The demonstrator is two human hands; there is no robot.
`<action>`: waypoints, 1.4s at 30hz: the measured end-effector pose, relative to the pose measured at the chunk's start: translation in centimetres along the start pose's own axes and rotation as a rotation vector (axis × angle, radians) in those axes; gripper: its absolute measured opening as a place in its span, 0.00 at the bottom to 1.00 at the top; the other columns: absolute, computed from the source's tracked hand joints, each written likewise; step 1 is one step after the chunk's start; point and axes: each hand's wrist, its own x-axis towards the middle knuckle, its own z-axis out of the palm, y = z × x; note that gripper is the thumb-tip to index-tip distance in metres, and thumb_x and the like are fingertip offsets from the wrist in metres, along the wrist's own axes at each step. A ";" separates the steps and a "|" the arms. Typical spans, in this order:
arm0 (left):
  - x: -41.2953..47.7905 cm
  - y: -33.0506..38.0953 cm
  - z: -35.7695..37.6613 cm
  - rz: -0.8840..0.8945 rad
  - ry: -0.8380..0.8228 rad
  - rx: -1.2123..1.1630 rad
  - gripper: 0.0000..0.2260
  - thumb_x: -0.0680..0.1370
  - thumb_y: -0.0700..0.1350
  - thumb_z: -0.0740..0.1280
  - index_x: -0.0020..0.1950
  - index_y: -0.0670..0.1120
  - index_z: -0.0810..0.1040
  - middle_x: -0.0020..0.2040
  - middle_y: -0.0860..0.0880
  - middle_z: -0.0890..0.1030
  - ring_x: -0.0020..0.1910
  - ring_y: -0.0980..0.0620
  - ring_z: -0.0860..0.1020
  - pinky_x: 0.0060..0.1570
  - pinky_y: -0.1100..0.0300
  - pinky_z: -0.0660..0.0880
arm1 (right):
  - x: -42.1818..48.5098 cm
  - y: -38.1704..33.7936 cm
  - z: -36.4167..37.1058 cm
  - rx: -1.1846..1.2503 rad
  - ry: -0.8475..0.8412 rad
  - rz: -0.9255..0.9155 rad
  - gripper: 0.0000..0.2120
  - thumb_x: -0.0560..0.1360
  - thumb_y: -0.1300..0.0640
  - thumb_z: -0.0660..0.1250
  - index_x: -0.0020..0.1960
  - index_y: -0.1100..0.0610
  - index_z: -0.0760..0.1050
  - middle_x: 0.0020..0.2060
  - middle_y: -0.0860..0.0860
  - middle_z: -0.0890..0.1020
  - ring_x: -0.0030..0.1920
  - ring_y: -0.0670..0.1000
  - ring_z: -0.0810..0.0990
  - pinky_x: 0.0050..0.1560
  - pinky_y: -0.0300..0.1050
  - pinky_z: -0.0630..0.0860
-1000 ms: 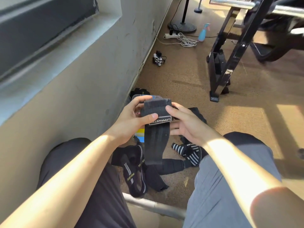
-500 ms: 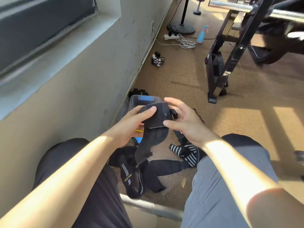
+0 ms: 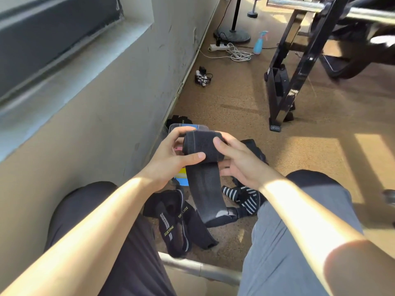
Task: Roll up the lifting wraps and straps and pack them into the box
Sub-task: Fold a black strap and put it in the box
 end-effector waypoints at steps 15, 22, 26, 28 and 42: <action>0.4 0.3 0.1 -0.214 -0.040 -0.048 0.18 0.78 0.61 0.70 0.66 0.57 0.76 0.58 0.50 0.85 0.55 0.49 0.85 0.53 0.49 0.80 | 0.7 0.8 -0.4 -0.042 0.061 -0.161 0.30 0.76 0.68 0.72 0.73 0.51 0.69 0.66 0.55 0.80 0.66 0.56 0.80 0.64 0.66 0.78; 0.5 0.3 -0.2 -0.086 0.024 -0.130 0.22 0.72 0.49 0.77 0.65 0.58 0.77 0.60 0.44 0.84 0.58 0.43 0.84 0.58 0.43 0.80 | 0.1 0.1 -0.2 0.009 -0.005 -0.070 0.28 0.79 0.57 0.71 0.75 0.44 0.67 0.67 0.53 0.78 0.63 0.59 0.82 0.59 0.65 0.80; 0.5 0.0 -0.1 0.019 0.027 -0.095 0.28 0.70 0.42 0.78 0.67 0.57 0.75 0.62 0.44 0.82 0.62 0.42 0.81 0.61 0.41 0.80 | 0.1 -0.2 -0.1 0.007 -0.010 0.045 0.25 0.79 0.37 0.63 0.75 0.42 0.68 0.65 0.51 0.81 0.59 0.61 0.84 0.60 0.66 0.79; 0.5 -0.2 0.0 0.064 0.010 -0.071 0.31 0.69 0.40 0.78 0.68 0.57 0.73 0.63 0.45 0.81 0.63 0.40 0.80 0.65 0.39 0.77 | 0.1 -0.2 -0.1 0.015 0.005 0.034 0.23 0.81 0.40 0.63 0.73 0.45 0.70 0.63 0.52 0.83 0.59 0.59 0.84 0.61 0.65 0.80; 1.0 -0.2 0.0 -0.170 -0.003 -0.114 0.15 0.80 0.58 0.69 0.65 0.56 0.76 0.64 0.45 0.81 0.56 0.43 0.85 0.48 0.48 0.84 | 0.3 0.2 -0.6 0.064 0.034 -0.098 0.28 0.77 0.69 0.70 0.71 0.48 0.71 0.66 0.55 0.78 0.64 0.58 0.81 0.62 0.66 0.78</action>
